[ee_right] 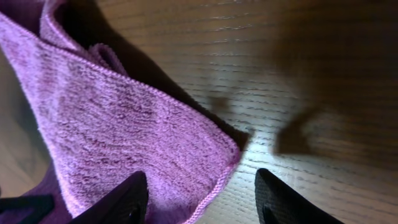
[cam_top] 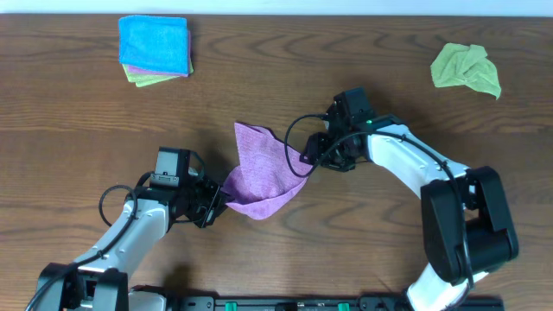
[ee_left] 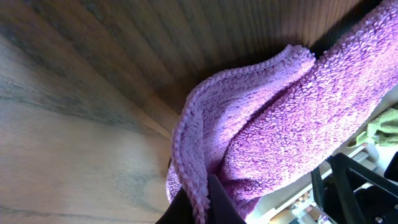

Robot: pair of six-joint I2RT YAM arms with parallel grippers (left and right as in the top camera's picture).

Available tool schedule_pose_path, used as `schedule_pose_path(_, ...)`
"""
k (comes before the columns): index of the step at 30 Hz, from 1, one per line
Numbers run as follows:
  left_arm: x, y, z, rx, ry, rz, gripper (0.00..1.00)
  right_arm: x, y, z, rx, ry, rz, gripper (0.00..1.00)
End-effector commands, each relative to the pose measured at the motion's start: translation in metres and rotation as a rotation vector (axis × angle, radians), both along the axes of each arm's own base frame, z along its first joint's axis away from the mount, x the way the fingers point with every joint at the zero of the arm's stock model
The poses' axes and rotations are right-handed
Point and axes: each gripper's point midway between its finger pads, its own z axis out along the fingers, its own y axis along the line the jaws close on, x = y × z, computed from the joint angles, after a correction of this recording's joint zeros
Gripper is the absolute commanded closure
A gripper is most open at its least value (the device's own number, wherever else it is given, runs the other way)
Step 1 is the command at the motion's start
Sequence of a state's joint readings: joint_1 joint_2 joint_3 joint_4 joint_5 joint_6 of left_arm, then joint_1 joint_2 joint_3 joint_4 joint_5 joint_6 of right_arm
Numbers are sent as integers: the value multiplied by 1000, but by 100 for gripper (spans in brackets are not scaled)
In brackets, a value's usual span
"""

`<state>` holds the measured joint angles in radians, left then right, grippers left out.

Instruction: Fold the cloth

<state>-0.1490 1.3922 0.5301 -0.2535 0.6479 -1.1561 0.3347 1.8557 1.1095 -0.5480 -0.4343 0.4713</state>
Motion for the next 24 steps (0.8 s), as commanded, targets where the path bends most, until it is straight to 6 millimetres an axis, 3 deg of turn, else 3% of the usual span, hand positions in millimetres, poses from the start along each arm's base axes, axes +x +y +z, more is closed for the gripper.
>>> schedule_pose_path(1, -3, -1, -2, -6, 11, -3, 94, -1, -4, -5, -45, -3, -21, 44)
schedule_pose_path(11, -3, -1, -1, -7, 11, -3, 94, -6, -6, -22, -58, 38, -47, 48)
schedule_pose_path(24, -3, -3, 0, -18, 12, -6, 94, -12, 12, -36, -15, 88, -50, 51)
